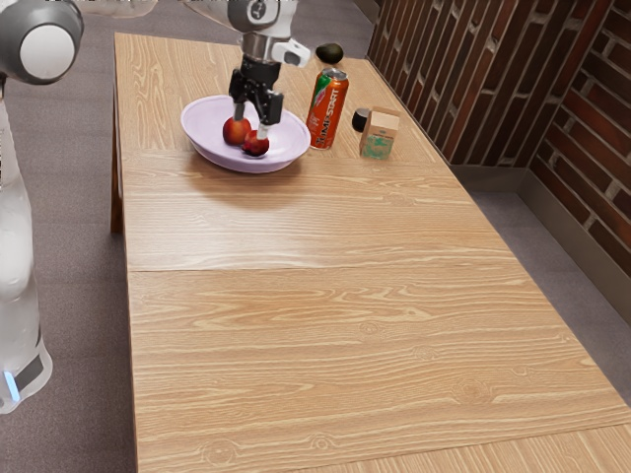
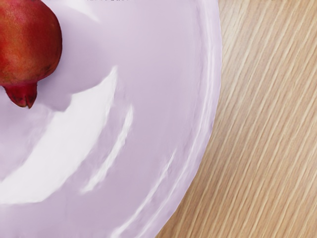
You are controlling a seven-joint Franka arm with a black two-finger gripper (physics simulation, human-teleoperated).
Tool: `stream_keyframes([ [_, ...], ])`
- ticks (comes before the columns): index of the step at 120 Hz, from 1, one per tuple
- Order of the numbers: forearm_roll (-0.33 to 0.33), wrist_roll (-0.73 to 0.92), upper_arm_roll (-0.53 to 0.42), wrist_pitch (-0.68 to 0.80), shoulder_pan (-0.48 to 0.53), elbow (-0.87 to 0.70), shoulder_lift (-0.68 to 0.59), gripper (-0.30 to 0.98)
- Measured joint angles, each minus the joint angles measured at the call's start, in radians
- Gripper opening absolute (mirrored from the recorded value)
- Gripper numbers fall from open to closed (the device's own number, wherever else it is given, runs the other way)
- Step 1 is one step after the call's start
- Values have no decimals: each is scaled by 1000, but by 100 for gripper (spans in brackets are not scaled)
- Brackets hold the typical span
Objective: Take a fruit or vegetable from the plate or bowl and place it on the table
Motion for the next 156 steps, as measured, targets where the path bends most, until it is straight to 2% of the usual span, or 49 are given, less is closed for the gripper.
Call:
stream_keyframes([
  [32,0,34,29,66,80,7,63,67],
  [44,-5,44,31,81,118,35,127,67],
  [122,-16,80,71,125,123,63,188,66],
  [138,-38,86,90,122,86,96,195,66],
  [156,-49,95,123,122,128,102,217,66],
])
